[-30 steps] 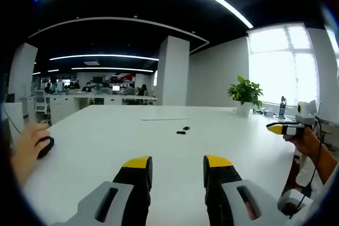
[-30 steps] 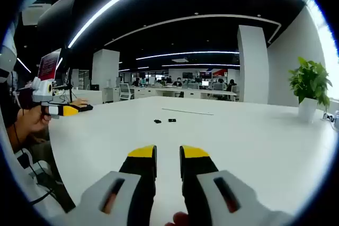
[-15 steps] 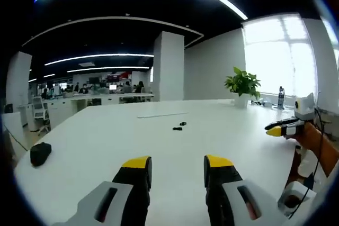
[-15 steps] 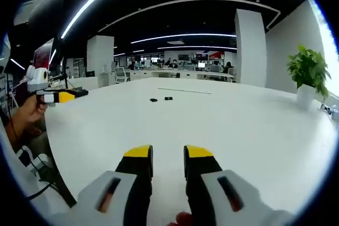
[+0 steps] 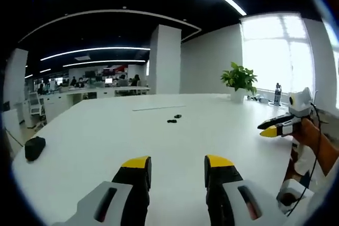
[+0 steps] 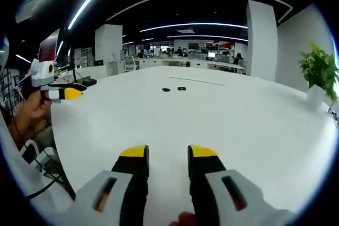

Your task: Snap the two parts of the plastic buckle together until the buckle closes and remains connected.

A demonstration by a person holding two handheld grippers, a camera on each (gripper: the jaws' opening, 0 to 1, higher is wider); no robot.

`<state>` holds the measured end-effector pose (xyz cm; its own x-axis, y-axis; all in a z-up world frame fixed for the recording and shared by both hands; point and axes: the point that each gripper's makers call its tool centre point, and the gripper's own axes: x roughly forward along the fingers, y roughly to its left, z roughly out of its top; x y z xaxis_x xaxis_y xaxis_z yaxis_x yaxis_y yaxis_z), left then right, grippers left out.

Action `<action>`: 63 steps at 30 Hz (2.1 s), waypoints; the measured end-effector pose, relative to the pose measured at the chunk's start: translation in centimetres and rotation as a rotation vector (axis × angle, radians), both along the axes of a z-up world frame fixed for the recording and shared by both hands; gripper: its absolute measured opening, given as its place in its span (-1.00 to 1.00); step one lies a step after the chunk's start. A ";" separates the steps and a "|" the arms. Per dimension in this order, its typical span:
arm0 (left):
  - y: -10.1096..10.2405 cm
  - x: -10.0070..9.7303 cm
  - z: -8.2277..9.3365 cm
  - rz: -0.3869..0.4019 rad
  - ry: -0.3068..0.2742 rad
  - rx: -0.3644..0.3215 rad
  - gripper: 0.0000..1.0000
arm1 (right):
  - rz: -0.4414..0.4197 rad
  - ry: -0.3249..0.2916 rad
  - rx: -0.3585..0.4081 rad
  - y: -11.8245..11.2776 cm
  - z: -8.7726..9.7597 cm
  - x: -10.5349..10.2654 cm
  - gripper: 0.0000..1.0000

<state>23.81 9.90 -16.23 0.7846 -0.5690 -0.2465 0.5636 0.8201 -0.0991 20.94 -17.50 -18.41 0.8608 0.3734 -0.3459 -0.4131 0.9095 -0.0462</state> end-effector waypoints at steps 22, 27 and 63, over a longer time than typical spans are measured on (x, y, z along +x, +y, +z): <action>-1.3 0.3 0.6 -0.015 -0.020 0.028 -0.20 | 0.014 -0.014 0.008 -0.1 0.3 -0.6 -0.46; -1.4 0.3 0.5 -0.015 -0.013 0.025 -0.21 | 0.018 -0.006 0.014 -0.1 0.1 -0.5 -0.47; -1.1 1.7 0.0 -0.008 -0.002 0.018 -0.21 | 0.004 -0.006 0.024 -0.9 0.2 1.0 -0.60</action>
